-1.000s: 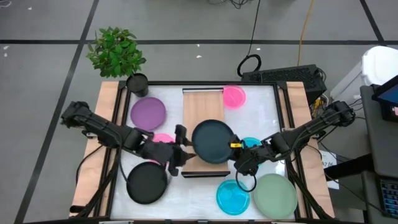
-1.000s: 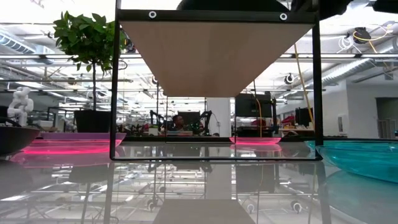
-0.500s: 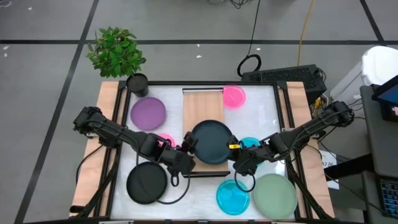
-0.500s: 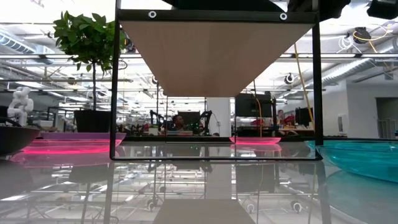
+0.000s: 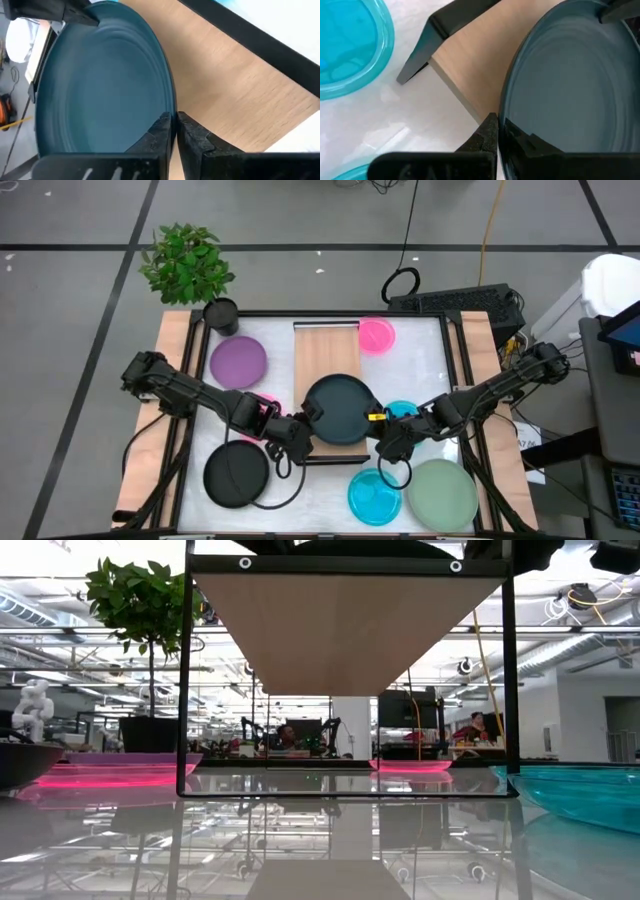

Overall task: Place and stack plates onto a shelf
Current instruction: Put the dark green plate on the shelf

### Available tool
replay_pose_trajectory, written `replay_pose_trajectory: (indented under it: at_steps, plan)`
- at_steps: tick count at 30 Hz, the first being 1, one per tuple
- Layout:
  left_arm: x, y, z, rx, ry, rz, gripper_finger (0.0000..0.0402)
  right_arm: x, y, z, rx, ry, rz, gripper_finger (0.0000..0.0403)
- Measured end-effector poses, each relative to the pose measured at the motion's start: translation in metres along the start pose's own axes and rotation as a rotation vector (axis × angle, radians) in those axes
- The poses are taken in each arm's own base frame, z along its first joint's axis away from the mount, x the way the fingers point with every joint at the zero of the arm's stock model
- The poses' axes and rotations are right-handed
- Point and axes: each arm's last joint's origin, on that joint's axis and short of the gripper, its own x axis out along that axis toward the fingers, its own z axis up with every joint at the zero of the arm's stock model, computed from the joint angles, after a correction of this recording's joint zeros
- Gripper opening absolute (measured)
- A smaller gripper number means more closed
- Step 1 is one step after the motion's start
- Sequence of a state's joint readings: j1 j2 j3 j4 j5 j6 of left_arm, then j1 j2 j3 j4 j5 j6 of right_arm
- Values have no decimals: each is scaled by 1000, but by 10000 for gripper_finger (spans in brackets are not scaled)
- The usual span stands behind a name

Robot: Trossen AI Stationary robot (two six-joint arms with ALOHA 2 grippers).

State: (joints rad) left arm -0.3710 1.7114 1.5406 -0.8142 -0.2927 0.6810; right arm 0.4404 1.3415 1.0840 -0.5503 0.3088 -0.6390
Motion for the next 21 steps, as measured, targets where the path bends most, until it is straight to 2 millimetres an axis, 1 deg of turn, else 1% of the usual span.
replay_pose_trajectory:
  at_steps: [4, 12, 15, 18, 21]
  plan:
    - [3, -2, 1, 31, -4, -16, 24, 0, -1, 1, -2, -7, -9, 14]
    - [0, -5, 4, 46, 15, 16, 23, 0, -4, 1, 32, 20, -88, 62]
    - [-8, -8, 7, 46, -5, 18, 23, -2, -5, 0, 57, 37, -118, 81]
    - [-17, -10, 8, 39, -25, 22, 23, -6, -8, 2, 79, 4, -138, 100]
    - [-17, -12, 6, 21, -9, 7, 23, -10, -10, 5, 105, -39, -155, 120]
